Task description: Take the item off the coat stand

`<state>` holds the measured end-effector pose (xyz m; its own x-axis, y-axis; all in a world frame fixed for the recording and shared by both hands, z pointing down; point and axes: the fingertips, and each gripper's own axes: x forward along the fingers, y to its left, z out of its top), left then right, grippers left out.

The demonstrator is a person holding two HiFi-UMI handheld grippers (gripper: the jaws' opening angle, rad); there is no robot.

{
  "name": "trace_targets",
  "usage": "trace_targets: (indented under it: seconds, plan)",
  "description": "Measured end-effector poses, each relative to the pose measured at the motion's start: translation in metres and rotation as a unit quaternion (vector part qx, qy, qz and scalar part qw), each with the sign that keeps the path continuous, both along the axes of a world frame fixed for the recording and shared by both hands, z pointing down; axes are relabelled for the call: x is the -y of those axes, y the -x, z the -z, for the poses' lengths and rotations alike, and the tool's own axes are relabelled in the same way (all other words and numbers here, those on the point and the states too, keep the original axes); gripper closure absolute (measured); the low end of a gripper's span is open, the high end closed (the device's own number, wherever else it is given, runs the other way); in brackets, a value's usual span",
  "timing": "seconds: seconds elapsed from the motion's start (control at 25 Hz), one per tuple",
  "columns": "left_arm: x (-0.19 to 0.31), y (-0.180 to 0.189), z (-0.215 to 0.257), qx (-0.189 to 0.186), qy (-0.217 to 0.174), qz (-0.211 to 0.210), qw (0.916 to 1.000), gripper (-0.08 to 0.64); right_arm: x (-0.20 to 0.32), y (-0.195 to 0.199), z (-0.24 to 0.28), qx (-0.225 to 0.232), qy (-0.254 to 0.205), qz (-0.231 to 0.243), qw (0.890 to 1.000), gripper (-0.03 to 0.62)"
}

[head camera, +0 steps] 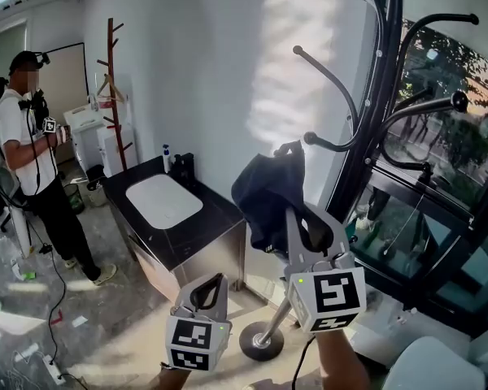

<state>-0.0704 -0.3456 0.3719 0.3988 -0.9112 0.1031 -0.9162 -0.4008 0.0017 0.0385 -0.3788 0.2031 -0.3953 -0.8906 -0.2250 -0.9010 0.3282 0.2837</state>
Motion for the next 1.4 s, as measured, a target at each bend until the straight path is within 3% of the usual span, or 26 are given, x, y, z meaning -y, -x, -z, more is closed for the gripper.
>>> trace_targets:
  seconds: [0.64, 0.8, 1.08, 1.4]
  plan:
    - [-0.023, 0.024, -0.005, -0.003, 0.001, 0.009, 1.0000, 0.555, -0.042, 0.033, -0.103, -0.004, 0.070, 0.001, 0.998, 0.556]
    - [-0.031, 0.027, -0.008, -0.001, 0.003, 0.007, 1.0000, 0.555, -0.057, 0.037, -0.117, 0.033, 0.083, -0.003, 0.996, 0.557]
    - [-0.044, 0.031, -0.012, 0.002, 0.008, 0.000, 1.0000, 0.555, -0.078, 0.046, -0.146, 0.046, 0.116, -0.012, 0.992, 0.557]
    - [-0.065, 0.039, -0.028, 0.010, 0.024, -0.003, 0.9997, 0.555, -0.099, 0.050, -0.182, 0.022, 0.141, -0.021, 0.990, 0.557]
